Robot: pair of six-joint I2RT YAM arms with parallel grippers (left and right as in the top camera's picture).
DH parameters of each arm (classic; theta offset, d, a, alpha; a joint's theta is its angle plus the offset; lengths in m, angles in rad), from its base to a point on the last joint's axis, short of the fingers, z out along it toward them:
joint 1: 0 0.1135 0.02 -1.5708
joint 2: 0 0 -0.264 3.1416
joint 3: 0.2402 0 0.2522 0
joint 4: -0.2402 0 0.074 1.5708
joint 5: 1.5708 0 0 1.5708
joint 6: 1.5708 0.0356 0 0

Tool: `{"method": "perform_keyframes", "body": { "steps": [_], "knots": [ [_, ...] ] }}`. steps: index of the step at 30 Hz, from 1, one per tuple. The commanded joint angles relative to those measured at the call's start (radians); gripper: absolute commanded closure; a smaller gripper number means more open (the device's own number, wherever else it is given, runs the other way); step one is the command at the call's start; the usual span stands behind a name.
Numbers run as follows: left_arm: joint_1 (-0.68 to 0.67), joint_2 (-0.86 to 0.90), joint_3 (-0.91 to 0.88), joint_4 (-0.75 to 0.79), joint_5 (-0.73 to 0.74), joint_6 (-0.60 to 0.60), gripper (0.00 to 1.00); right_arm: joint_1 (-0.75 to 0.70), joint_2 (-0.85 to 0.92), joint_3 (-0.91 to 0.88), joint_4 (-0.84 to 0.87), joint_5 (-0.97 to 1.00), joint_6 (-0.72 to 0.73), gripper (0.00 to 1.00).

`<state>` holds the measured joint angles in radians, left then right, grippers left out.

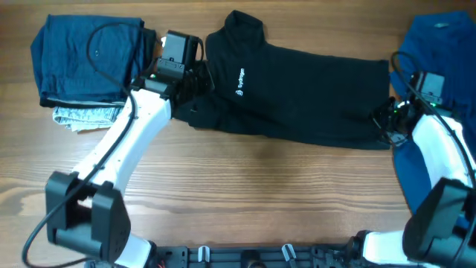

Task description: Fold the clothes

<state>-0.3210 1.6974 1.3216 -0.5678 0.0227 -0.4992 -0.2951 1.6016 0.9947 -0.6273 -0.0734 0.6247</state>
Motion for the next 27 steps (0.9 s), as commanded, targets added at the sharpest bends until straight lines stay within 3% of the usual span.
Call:
{"method": "perform_keyframes", "body": {
  "steps": [1, 4, 8, 18, 19, 21, 23, 25, 26, 27],
  "knots": [
    [-0.005, 0.074, 0.016, 0.035, -0.021, 0.052, 0.96, 0.007, 0.062, 0.018, 0.021, 0.093, 0.014, 0.96],
    [-0.004, 0.128, 0.016, 0.051, -0.030, 0.105, 0.96, 0.007, 0.113, 0.018, 0.050, 0.161, 0.033, 0.96],
    [-0.004, 0.172, 0.016, 0.069, -0.096, 0.105, 0.96, 0.007, 0.151, 0.018, 0.136, 0.164, 0.032, 0.96],
    [-0.005, 0.251, 0.016, 0.162, -0.095, 0.108, 0.94, 0.007, 0.160, 0.011, 0.296, 0.164, 0.030, 0.93],
    [-0.005, 0.256, 0.016, 0.171, -0.095, 0.107, 0.93, 0.007, 0.160, 0.011, 0.305, 0.164, 0.030, 0.89],
    [-0.004, 0.263, 0.016, 0.194, -0.095, 0.108, 0.81, 0.007, 0.160, 0.011, 0.309, 0.164, 0.030, 0.76],
    [-0.004, 0.262, 0.016, 0.240, -0.093, 0.121, 0.59, 0.007, 0.161, 0.011, 0.319, 0.164, 0.020, 0.50],
    [-0.004, 0.259, 0.022, 0.291, -0.075, 0.175, 0.52, 0.007, 0.160, 0.012, 0.368, 0.164, -0.053, 0.32],
    [-0.004, 0.254, 0.042, 0.286, -0.077, 0.185, 0.39, 0.007, 0.158, 0.016, 0.385, 0.164, -0.095, 0.17],
    [-0.003, 0.242, 0.086, 0.254, -0.077, 0.208, 0.21, 0.007, 0.140, 0.038, 0.368, 0.128, -0.166, 0.14]
  ]
}}
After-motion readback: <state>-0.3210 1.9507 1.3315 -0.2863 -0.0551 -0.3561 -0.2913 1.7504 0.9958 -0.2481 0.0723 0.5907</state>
